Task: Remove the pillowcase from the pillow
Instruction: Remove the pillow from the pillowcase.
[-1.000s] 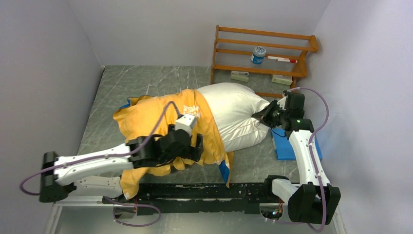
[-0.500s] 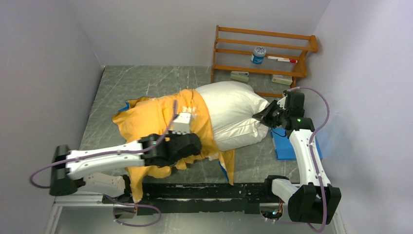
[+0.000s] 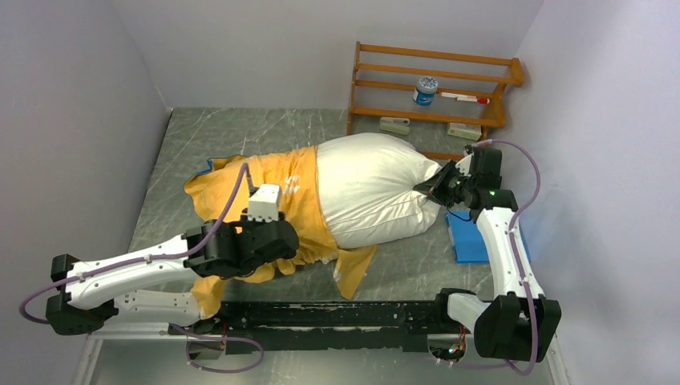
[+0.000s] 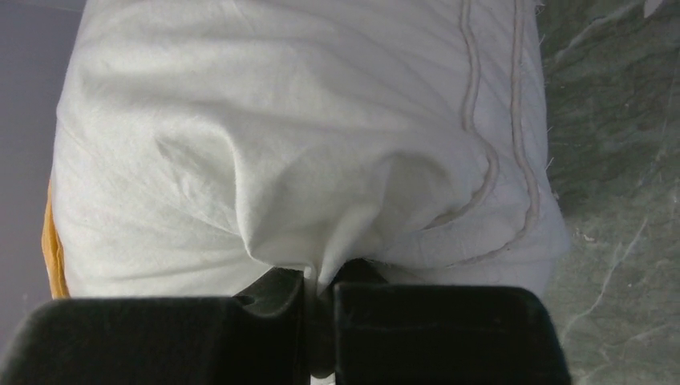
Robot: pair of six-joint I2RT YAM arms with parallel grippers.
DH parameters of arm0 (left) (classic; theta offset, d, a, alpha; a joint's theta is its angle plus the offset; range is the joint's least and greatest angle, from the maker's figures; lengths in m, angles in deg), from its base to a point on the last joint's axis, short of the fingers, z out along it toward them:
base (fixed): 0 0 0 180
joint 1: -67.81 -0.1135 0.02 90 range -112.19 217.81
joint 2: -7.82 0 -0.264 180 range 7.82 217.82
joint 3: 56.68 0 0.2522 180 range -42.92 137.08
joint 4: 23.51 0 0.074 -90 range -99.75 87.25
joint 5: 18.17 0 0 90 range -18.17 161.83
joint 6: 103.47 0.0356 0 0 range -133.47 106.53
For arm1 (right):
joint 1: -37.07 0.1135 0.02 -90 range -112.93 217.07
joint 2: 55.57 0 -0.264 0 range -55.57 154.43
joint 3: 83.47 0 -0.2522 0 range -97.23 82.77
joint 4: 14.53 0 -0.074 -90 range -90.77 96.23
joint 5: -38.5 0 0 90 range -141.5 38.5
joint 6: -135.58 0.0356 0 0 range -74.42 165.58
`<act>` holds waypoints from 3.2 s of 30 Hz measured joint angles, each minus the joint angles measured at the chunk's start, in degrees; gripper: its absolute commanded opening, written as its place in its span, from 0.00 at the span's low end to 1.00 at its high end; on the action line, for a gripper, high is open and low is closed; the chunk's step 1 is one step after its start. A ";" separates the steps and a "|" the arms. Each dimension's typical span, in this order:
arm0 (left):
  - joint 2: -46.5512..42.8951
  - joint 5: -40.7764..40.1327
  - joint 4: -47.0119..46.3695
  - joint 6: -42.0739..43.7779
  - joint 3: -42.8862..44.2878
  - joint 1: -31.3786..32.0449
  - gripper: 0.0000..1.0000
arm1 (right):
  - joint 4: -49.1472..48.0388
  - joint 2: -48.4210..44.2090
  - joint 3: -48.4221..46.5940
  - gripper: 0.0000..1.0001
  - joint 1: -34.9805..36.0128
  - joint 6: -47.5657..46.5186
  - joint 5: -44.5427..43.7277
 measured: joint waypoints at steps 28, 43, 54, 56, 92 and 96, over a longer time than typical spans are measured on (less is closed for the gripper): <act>12.50 9.92 -17.86 39.50 19.06 -23.74 0.97 | 3.28 2.89 -23.89 0.91 8.59 -6.88 -3.30; 20.55 35.26 -32.28 46.45 13.90 -39.76 0.95 | -17.31 -5.70 19.02 0.39 29.90 1.53 -14.19; 14.73 44.83 -45.90 42.71 -7.08 -40.81 0.05 | -5.97 -7.96 9.01 0.79 31.36 4.76 -13.73; 10.49 45.05 -47.19 42.32 -9.22 -40.81 0.05 | -0.66 -3.39 -1.64 0.88 31.74 1.77 -13.25; 0.09 22.49 -19.17 32.09 3.69 -41.22 0.96 | -6.21 15.65 -8.09 0.04 30.38 0.28 -27.74; 0.15 31.89 -26.77 36.44 6.95 -41.57 0.97 | -8.28 13.99 -5.92 0.07 30.21 -1.29 -25.20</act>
